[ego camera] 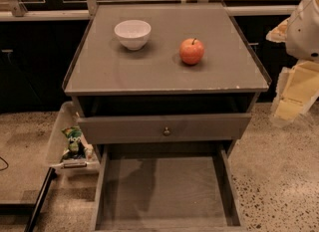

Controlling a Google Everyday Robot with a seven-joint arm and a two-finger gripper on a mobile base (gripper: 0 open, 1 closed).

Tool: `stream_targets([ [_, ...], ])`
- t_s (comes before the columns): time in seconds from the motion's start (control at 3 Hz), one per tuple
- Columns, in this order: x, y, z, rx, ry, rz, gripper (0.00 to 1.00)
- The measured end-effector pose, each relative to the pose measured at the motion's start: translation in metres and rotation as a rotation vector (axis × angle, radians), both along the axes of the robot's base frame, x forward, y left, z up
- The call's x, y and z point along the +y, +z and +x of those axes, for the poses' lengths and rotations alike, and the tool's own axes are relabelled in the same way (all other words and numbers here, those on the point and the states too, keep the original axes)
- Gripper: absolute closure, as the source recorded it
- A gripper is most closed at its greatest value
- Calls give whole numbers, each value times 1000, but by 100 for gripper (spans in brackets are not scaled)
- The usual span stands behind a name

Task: Place apple into middle drawer

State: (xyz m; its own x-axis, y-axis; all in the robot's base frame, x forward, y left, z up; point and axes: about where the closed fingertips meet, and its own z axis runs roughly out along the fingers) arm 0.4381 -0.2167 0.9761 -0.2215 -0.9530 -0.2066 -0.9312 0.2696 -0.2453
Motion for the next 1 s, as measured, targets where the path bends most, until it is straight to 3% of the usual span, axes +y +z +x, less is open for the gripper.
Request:
stream_targets([
  [0.67,8,-1,8,-25,9,-4,0],
  [1.0,26,-11,42,-74,50,10,0],
])
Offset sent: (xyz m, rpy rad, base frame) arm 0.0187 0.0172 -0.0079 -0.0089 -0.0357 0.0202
